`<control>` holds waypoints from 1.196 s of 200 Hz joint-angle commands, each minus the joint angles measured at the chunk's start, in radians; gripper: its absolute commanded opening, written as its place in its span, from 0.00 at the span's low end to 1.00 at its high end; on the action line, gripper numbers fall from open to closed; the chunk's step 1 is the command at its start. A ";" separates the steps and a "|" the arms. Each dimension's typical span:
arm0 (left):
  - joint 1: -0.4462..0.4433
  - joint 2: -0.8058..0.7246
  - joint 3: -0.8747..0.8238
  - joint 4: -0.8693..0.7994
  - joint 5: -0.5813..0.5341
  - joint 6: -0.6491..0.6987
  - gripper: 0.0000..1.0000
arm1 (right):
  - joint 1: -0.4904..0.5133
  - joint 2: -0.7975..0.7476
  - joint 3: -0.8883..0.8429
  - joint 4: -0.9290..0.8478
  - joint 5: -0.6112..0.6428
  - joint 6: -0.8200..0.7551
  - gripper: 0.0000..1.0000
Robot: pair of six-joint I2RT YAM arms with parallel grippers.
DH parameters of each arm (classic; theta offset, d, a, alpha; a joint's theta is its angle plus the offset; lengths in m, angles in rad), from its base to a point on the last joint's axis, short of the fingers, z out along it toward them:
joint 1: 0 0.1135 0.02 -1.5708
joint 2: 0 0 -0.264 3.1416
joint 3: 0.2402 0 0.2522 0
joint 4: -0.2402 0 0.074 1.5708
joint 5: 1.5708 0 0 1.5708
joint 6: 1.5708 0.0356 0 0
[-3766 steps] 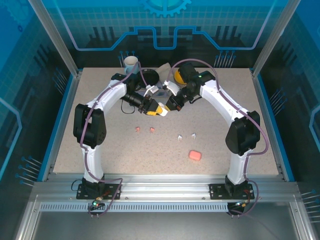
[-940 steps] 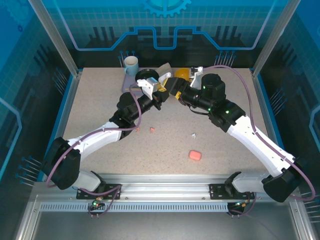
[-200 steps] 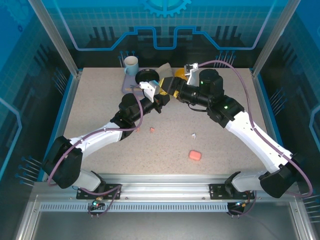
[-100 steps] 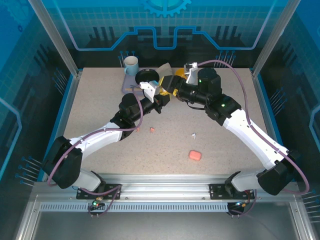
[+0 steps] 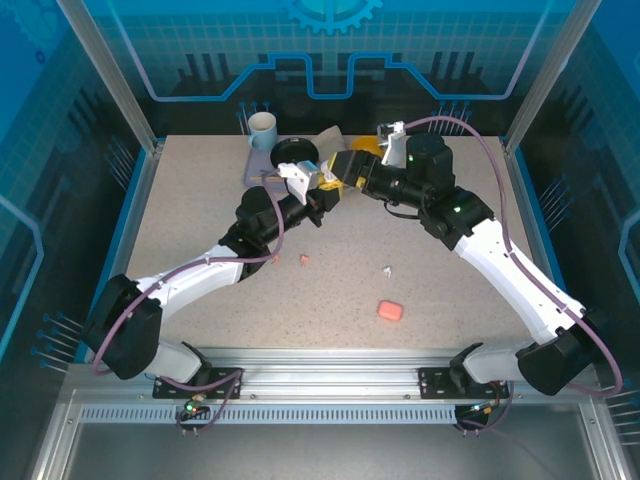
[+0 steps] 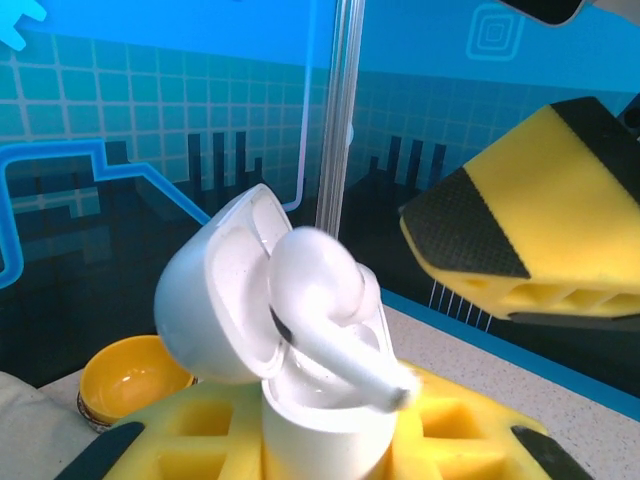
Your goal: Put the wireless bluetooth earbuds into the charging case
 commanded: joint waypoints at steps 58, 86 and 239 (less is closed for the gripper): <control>-0.005 -0.036 0.000 0.039 0.022 -0.024 0.00 | -0.004 0.003 0.056 -0.002 -0.045 -0.038 0.68; -0.005 -0.034 -0.006 0.040 0.021 -0.022 0.00 | -0.006 -0.008 0.112 -0.130 0.002 -0.092 0.68; -0.076 -0.035 -0.307 -0.125 0.024 0.110 0.00 | -0.035 -0.170 -0.426 -0.238 0.122 -0.080 0.64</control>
